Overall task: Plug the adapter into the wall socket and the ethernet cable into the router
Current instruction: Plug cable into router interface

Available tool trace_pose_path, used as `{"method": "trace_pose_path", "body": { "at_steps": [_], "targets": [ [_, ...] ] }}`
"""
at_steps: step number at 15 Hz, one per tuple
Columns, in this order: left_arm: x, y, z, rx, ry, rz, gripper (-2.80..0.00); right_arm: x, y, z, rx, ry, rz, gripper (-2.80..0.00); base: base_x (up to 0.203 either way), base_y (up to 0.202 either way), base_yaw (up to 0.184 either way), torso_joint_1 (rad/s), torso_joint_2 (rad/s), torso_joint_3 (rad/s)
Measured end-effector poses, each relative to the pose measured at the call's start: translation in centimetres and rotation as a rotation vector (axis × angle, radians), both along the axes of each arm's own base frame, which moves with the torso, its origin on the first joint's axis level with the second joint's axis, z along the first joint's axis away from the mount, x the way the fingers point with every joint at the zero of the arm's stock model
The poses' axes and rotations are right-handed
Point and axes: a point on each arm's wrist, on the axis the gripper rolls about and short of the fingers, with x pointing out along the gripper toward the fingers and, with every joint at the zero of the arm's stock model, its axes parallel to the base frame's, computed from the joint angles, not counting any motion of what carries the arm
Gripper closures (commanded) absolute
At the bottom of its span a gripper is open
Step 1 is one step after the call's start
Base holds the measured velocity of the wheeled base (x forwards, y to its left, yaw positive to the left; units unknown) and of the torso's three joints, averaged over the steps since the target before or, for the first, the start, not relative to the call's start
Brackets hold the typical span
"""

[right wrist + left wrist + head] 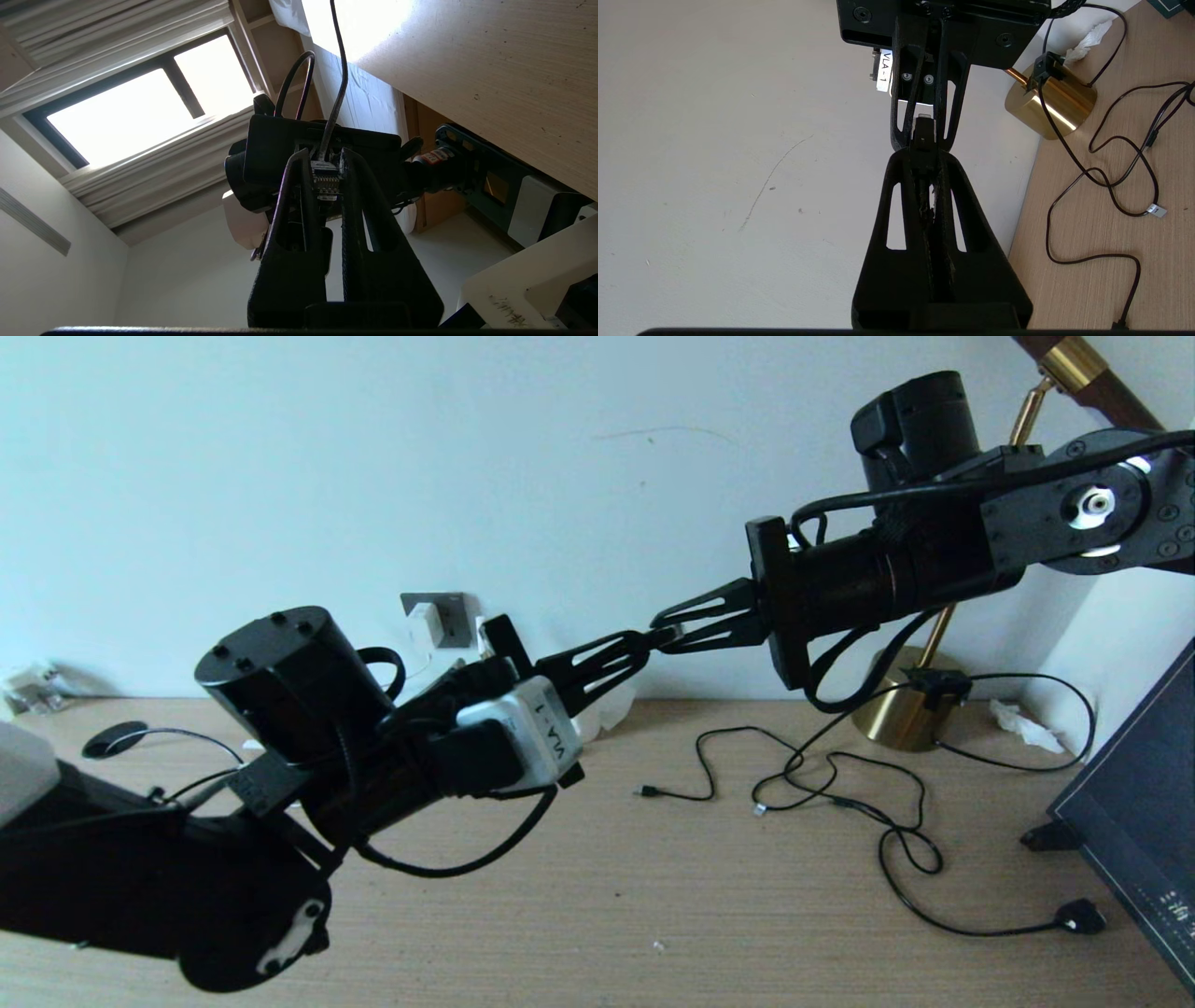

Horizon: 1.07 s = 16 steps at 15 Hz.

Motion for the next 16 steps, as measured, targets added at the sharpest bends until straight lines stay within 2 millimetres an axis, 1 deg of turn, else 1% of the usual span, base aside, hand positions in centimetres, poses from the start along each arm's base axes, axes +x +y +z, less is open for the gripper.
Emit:
{"method": "trace_pose_path", "body": {
  "at_steps": [3,4,7,9,10,11,13,15,16],
  "targets": [
    [-0.1,0.1,-0.1,0.001,0.006,0.01,0.0,0.0,0.1,0.0,-0.001,-0.002,-0.001,0.0,0.0,0.0,0.0,0.0,0.0,0.0],
    [-0.1,0.1,-0.2,0.003,0.011,0.011,0.0,0.0,0.1,0.0,-0.009,-0.008,-0.015,-2.8,0.0,0.0,0.0,0.0,0.0,0.0],
    [-0.5,0.6,-0.6,0.0,0.052,0.007,0.0,-0.1,0.0,0.0,-0.029,-0.019,-0.054,-2.8,0.0,0.0,0.0,0.0,0.0,0.0],
    [-0.8,1.7,-0.9,-0.031,0.149,0.017,0.0,-0.5,-0.7,-0.1,-0.081,-0.08,-0.115,-2.8,0.0,0.0,0.0,0.0,0.0,0.0],
    [-0.8,2.4,-1.0,-0.065,0.215,0.024,0.0,-1.1,-1.2,-0.2,-0.127,-0.136,-0.15,-2.8,0.0,0.0,0.0,0.0,0.0,0.0],
    [-0.8,3.0,-0.9,-0.116,0.296,0.028,0.0,-2.1,-1.9,-0.2,-0.19,-0.214,-0.187,-2.8,0.0,0.0,0.0,0.0,0.0,0.0],
    [-0.9,4.2,-0.3,-0.266,0.463,0.06,0.0,-4.9,-3.4,-0.1,-0.349,-0.403,-0.251,-2.8,0.0,0.0,0.0,0.0,0.0,0.0],
    [-1.5,5.8,0.8,-0.472,0.642,0.111,0.0,-9.0,-5.5,0.9,-0.511,-0.625,-0.317,-2.8,0.0,0.0,0.0,0.0,0.0,0.0],
    [-2.2,6.5,0.9,-0.552,0.724,0.14,0.0,-11.2,-6.7,1.4,-0.561,-0.715,-0.342,-2.8,0.0,0.0,0.0,0.0,0.0,0.0]
  ]
}}
